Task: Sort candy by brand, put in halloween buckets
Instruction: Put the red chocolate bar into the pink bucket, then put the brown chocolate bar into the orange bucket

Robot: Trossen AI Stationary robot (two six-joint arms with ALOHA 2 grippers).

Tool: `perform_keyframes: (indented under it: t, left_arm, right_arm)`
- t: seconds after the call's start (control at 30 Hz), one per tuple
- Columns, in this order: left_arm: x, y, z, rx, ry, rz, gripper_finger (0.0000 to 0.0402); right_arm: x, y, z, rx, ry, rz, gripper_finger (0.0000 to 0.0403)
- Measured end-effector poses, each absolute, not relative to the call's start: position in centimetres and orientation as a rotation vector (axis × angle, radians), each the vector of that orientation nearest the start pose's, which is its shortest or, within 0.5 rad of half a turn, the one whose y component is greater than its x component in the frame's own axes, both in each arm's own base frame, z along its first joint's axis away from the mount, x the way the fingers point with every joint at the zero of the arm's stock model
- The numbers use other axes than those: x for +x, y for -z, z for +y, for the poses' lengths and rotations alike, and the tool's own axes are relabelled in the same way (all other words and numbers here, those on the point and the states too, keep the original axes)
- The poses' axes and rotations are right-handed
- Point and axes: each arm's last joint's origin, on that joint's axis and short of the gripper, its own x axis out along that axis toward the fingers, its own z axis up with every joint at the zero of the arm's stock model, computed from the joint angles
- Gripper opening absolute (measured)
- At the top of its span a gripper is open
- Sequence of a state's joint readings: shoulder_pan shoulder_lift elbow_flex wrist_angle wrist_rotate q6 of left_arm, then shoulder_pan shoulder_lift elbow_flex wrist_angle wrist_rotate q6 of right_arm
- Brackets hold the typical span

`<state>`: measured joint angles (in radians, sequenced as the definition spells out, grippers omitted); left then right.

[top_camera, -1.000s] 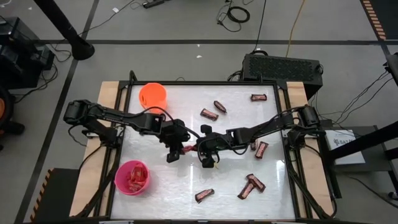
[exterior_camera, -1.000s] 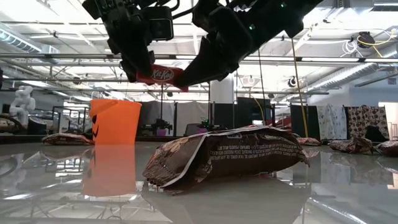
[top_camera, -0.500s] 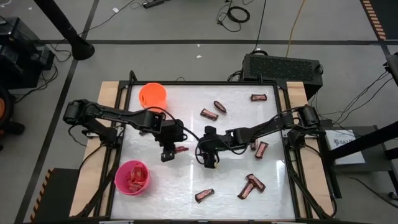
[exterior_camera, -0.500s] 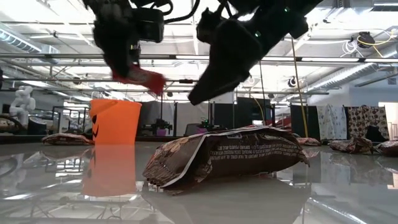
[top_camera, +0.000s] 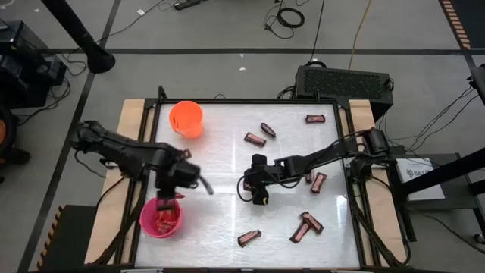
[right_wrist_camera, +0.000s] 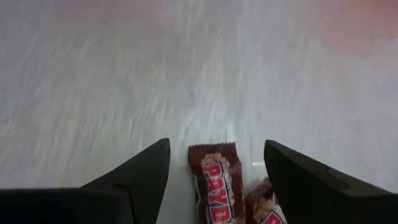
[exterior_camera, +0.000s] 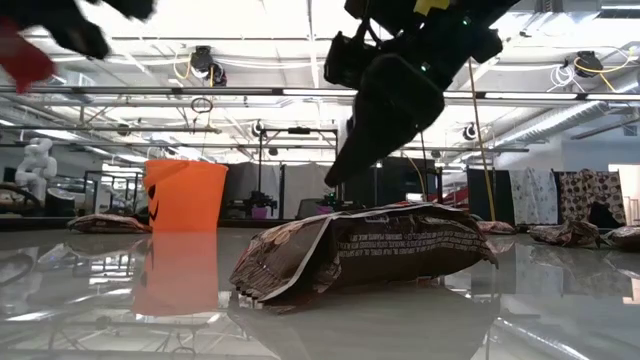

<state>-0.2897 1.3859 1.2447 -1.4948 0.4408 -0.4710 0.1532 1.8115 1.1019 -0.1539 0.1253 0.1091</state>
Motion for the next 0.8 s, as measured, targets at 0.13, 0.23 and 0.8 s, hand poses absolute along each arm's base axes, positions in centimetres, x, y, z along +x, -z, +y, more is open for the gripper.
perform_keyframes:
  t: [0.13,0.23,0.8]
  left_arm:
    - [18.0,-30.5,-9.4,-0.476,0.146,1.77,0.0052]
    - [16.7,-30.9,-10.9,-0.449,0.165,1.78,0.0052]
    - [15.7,-29.5,-15.7,-0.232,0.223,1.742,0.0119]
  right_arm:
    - [36.8,-16.5,5.3,-0.022,0.021,0.878,0.0251]
    - [36.8,-16.5,5.3,-0.042,0.013,0.876,0.0251]
    - [37.1,-16.6,4.3,-0.047,-0.031,0.868,0.0251]
